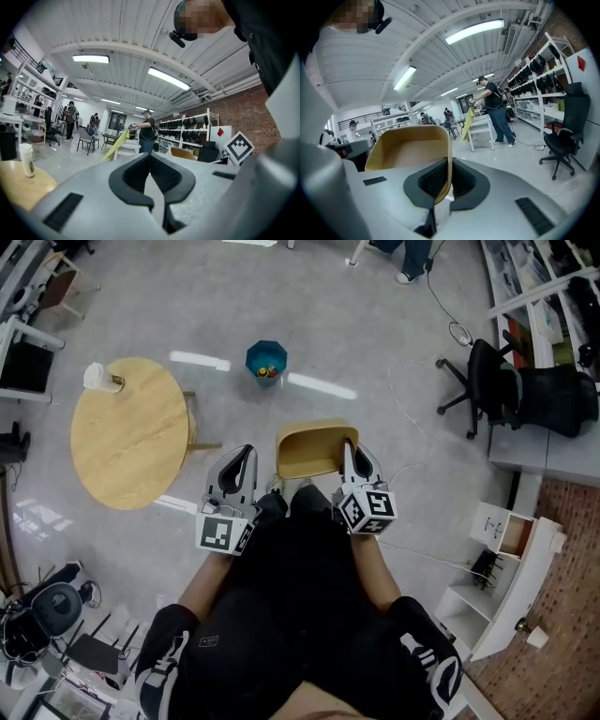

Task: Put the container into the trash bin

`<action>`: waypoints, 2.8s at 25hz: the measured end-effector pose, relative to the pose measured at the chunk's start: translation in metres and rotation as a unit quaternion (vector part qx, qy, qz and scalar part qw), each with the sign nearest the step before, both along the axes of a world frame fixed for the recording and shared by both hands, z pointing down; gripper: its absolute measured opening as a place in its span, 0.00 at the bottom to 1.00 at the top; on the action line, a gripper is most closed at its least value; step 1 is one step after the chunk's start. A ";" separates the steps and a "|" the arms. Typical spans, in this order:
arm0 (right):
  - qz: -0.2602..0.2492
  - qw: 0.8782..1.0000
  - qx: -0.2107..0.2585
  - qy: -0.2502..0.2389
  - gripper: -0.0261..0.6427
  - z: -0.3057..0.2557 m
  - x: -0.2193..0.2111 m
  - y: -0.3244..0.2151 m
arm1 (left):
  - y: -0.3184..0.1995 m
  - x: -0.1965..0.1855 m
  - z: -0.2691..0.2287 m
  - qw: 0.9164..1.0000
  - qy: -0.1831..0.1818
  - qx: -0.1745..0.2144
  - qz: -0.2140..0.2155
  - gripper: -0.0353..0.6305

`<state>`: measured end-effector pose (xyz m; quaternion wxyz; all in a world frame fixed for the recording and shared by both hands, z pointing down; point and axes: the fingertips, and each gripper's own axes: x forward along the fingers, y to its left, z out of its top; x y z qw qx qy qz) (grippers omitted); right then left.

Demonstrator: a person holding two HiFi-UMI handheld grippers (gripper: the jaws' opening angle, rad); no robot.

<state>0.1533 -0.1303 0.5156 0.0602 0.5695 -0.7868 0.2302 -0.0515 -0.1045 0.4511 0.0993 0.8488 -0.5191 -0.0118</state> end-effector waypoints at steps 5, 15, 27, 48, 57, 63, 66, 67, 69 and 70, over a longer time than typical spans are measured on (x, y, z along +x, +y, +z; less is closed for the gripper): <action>-0.025 1.000 -0.006 -0.003 0.08 0.000 -0.011 -0.048 | -0.036 -0.007 0.001 1.000 -0.001 -0.009 -0.021 0.07; -0.107 0.994 0.000 0.003 0.08 0.013 -0.031 -0.193 | -0.145 -0.023 0.001 0.994 -0.010 -0.002 -0.104 0.07; -0.199 0.980 -0.013 0.004 0.08 0.040 -0.062 -0.333 | -0.226 -0.028 0.014 0.982 -0.023 -0.029 -0.186 0.07; -0.198 0.958 -0.194 0.069 0.08 0.217 -0.163 -0.464 | -0.383 -0.127 0.077 0.981 -0.001 -0.086 -0.174 0.07; -0.198 0.928 -0.290 0.121 0.08 0.369 -0.182 -0.491 | -0.431 -0.137 0.137 0.982 0.024 -0.112 -0.151 0.07; -0.162 0.905 -0.375 0.114 0.08 0.458 -0.185 -0.484 | -0.453 -0.149 0.162 0.982 0.026 -0.112 -0.148 0.07; -0.141 0.894 -0.404 0.136 0.08 0.499 -0.174 -0.480 | -0.462 -0.153 0.174 0.982 0.027 -0.111 -0.152 0.07; -0.138 0.887 -0.414 0.148 0.08 0.514 -0.169 -0.476 | -0.464 -0.153 0.178 0.982 0.026 -0.112 -0.150 0.07; -0.132 0.871 -0.440 0.172 0.08 0.539 -0.157 -0.465 | -0.466 -0.151 0.185 0.983 0.022 -0.115 -0.143 0.07; -0.126 0.863 -0.454 0.182 0.08 0.549 -0.150 -0.459 | -0.466 -0.150 0.187 0.983 0.018 -0.117 -0.138 0.07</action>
